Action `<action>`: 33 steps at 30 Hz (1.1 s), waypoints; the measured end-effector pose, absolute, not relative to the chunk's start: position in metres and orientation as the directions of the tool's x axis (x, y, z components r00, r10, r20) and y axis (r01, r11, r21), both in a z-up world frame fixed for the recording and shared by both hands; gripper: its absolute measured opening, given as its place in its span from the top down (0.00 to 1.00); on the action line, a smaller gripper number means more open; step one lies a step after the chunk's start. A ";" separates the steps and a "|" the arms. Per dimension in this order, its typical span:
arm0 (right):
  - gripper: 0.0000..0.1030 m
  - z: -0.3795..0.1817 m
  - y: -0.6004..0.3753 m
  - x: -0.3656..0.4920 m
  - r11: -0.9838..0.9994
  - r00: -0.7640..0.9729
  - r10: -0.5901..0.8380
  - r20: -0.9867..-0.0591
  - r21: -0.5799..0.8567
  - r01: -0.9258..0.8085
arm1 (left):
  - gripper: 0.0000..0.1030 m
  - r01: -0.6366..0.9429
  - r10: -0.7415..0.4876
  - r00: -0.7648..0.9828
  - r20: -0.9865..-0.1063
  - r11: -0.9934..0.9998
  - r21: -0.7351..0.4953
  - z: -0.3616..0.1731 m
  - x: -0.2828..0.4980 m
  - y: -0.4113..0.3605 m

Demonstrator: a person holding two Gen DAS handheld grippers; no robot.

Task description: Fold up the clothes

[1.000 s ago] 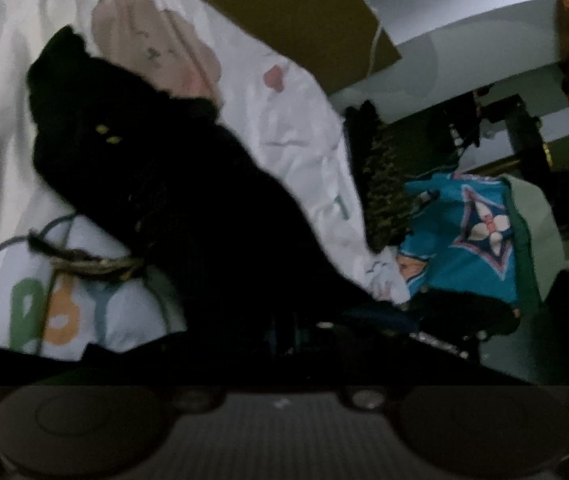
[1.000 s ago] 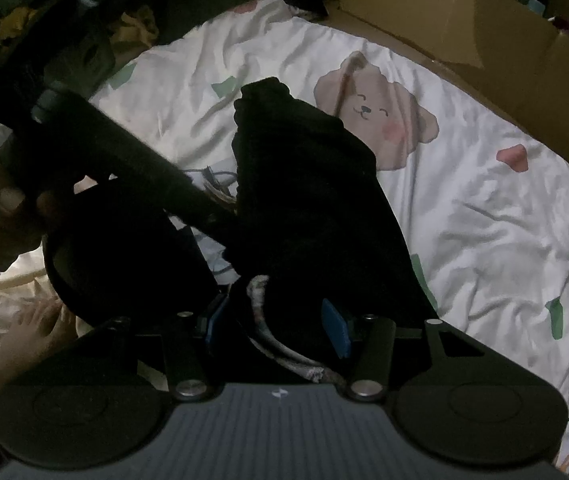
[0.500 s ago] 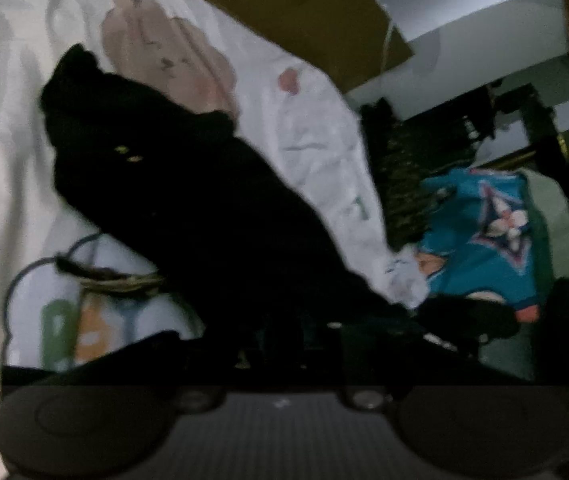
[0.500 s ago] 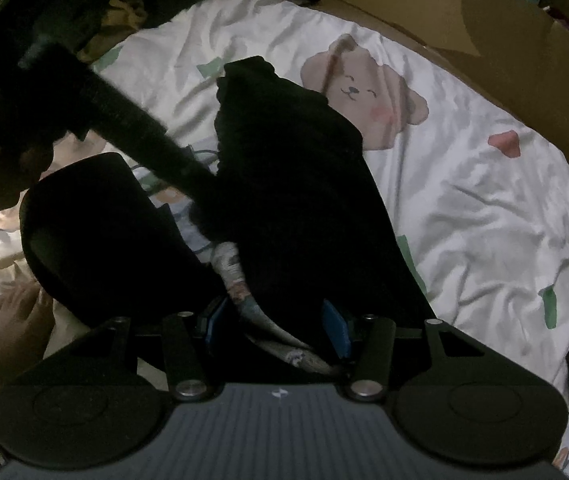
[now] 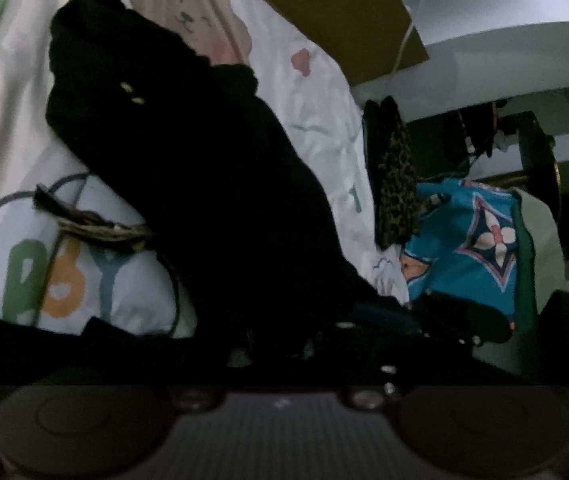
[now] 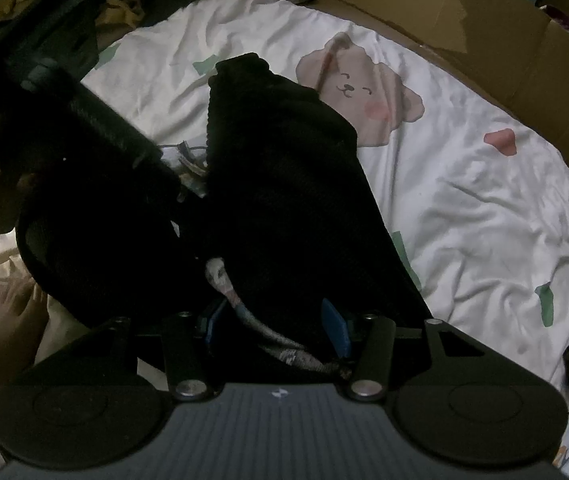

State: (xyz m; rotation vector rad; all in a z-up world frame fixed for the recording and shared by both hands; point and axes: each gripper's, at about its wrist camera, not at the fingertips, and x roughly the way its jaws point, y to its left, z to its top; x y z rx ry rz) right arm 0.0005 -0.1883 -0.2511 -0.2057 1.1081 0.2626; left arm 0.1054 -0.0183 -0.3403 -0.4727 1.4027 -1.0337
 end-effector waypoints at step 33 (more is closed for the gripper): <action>0.95 -0.228 -0.233 0.011 0.984 0.540 0.036 -0.841 -0.064 -0.166 | 0.67 0.426 -0.845 -0.023 -0.535 0.476 -0.770 -0.259 0.111 -0.030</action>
